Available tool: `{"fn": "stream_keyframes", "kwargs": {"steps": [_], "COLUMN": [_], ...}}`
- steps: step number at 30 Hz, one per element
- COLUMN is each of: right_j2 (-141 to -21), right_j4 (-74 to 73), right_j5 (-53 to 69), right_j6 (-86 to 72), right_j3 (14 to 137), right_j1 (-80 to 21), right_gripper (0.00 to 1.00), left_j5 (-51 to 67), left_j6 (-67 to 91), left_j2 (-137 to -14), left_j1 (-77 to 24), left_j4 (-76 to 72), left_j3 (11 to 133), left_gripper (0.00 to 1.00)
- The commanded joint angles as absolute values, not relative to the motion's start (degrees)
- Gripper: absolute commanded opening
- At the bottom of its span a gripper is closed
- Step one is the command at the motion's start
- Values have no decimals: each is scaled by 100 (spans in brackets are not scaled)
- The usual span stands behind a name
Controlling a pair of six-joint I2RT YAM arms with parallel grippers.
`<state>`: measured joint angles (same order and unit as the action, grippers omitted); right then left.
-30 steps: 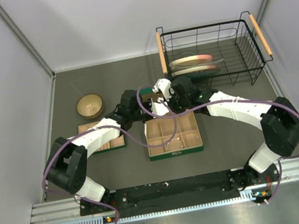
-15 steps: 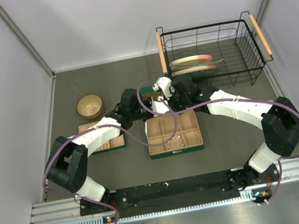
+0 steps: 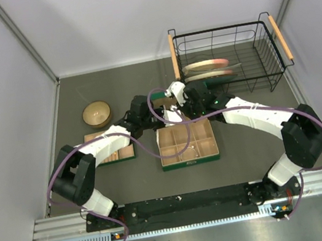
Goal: Organize the mixed jewelry
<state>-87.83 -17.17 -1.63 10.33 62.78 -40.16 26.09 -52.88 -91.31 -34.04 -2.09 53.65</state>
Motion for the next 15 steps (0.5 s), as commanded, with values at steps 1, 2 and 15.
{"fn": "stream_keyframes", "kwargs": {"steps": [1,2,15], "right_j2": [-8569,-8595,-8640], "right_j4": [-703,-703,-817], "right_j5": [-158,-150,-70], "right_j6": [853,835,747], "right_j3": [7005,7031,7163], "right_j1": [-4017,-4017,-4017], "right_gripper": [0,0,0], "left_j5": [2391,2408,2391], "left_j6": [-5783,-5809,-5810], "left_j2": [-9316,-9316,-9475], "left_j1": [-3357,-3357,-3410], "left_j4": [588,615,835], "left_j3": [5247,5247,5511], "left_gripper": [0,0,0]}}
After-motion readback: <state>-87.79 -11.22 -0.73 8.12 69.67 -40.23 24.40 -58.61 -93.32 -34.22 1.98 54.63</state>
